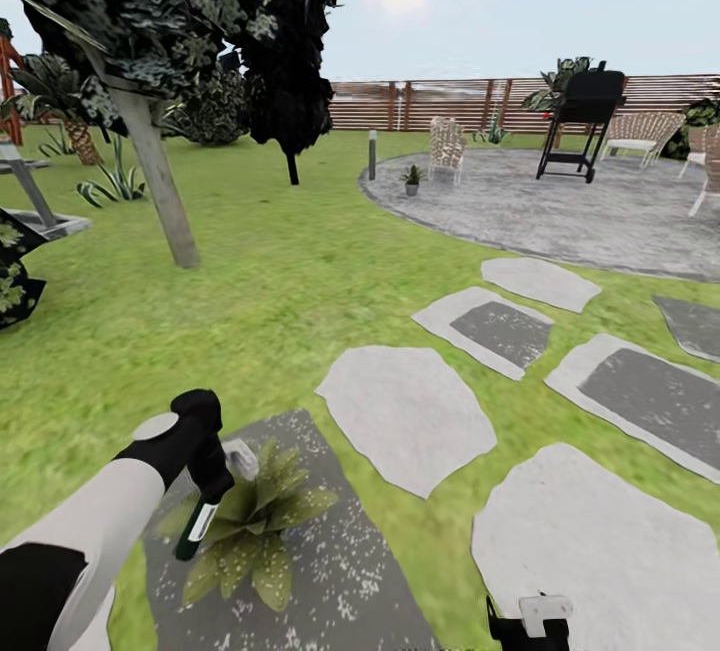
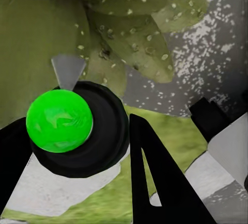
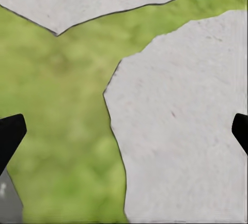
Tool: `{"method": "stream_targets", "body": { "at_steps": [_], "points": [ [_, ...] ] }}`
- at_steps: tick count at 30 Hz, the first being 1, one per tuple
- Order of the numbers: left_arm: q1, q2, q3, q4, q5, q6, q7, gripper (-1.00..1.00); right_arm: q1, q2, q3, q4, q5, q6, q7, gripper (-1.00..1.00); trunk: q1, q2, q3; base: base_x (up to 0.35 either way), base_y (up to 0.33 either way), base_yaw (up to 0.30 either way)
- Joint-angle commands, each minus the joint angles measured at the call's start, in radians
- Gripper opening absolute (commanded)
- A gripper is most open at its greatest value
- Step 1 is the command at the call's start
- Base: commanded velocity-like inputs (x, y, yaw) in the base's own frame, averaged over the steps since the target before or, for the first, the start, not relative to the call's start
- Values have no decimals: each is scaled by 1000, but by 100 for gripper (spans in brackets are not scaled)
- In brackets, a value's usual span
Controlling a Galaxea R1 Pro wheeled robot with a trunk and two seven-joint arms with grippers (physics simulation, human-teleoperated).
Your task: Pick up the pesticide atomizer in the garden and spray insectifuge to fully cover both potted plants in the garden.
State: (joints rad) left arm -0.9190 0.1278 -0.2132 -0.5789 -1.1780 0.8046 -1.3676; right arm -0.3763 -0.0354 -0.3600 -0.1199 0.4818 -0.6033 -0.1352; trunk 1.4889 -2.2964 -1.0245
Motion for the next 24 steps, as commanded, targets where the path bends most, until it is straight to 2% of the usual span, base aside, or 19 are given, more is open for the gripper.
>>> {"method": "stream_targets", "body": {
  "at_steps": [1,5,11,15,24],
  "points": [
    [1,1,-5,-2,-4,10,-8,-100,-1,0,-3,2,11,-3,-7,100,0,0,-1,0,0,-299],
    [2,2,-8,-2,-5,14,-8,-100,-1,0,-3,2,11,-3,-7,100,0,0,-1,-2,67,-177],
    [3,2,-8,0,-5,15,-8,-100,-1,0,-2,2,11,-3,-7,100,0,0,-1,-138,267,-9],
    [3,0,-7,47,-6,11,-8,-100,-1,0,-3,2,11,-3,-8,100,0,0,-1,-174,187,0],
    [2,0,-7,69,-8,13,-8,-100,-1,0,-2,2,11,-3,-9,100,0,0,-1,-13,13,-46]
  ]
}}
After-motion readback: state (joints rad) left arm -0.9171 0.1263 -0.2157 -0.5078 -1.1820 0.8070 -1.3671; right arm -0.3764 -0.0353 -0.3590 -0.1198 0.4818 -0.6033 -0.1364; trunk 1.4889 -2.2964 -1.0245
